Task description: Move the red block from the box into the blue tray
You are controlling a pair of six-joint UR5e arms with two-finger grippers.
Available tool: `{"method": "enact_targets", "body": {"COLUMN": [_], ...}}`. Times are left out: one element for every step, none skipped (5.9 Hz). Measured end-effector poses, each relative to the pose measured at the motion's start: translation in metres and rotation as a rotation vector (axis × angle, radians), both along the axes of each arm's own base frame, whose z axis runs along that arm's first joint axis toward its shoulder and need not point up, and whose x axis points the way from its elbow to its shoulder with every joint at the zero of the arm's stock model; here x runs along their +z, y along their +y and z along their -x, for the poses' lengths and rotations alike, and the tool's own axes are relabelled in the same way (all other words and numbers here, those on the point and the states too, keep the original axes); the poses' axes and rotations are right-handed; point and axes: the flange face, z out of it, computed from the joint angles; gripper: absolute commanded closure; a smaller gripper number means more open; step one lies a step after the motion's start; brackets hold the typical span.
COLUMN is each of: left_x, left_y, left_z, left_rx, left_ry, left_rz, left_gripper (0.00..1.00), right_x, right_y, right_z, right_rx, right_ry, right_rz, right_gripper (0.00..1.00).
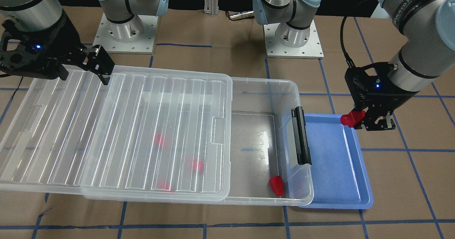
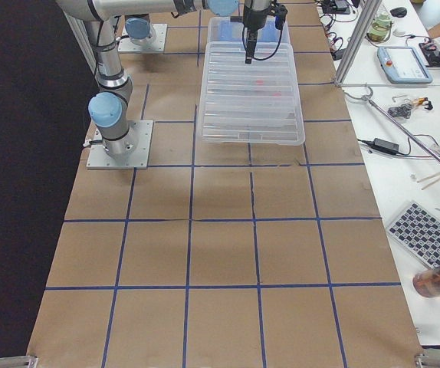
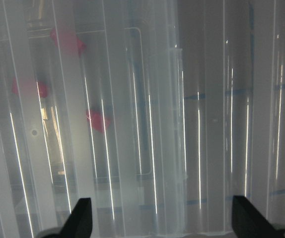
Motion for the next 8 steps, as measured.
{"method": "enact_targets", "body": {"left_x": [-0.034, -0.071, -0.111, -0.156, -0.2, -0.228, -0.238, -0.24], "left_y": [0.004, 0.007, 0.009, 0.01, 0.01, 0.011, 0.012, 0.012], "left_z": [-0.009, -0.012, -0.013, -0.012, -0.011, -0.01, -0.01, -0.009], "left_rx": [-0.006, -0.011, -0.014, -0.017, -0.019, -0.02, -0.021, -0.021], "left_ry": [-0.002, -0.012, -0.018, -0.02, -0.022, -0.025, -0.025, -0.025], "left_rz": [-0.03, -0.031, -0.021, -0.017, -0.009, -0.002, 0.0, 0.002], "left_gripper": [1.0, 1.0, 0.99, 0.99, 0.99, 0.95, 0.57, 0.14], "right_x": [0.002, 0.002, -0.001, -0.006, -0.017, -0.035, -0.058, -0.086], "right_y": [-0.005, -0.009, -0.01, -0.009, -0.012, -0.019, -0.02, -0.016], "right_z": [0.032, 0.081, 0.134, 0.182, 0.223, 0.259, 0.286, 0.305], "right_rx": [0.012, 0.021, 0.03, 0.045, 0.077, 0.103, 0.099, 0.079], "right_ry": [0.018, 0.022, 0.017, 0.014, 0.017, 0.022, 0.022, 0.019], "right_rz": [0.005, 0.003, 0.001, -0.002, 0.001, 0.005, 0.003, -0.005], "right_gripper": [0.0, 0.0, 0.0, 0.0, 0.0, 0.0, 0.0, 0.0]}}
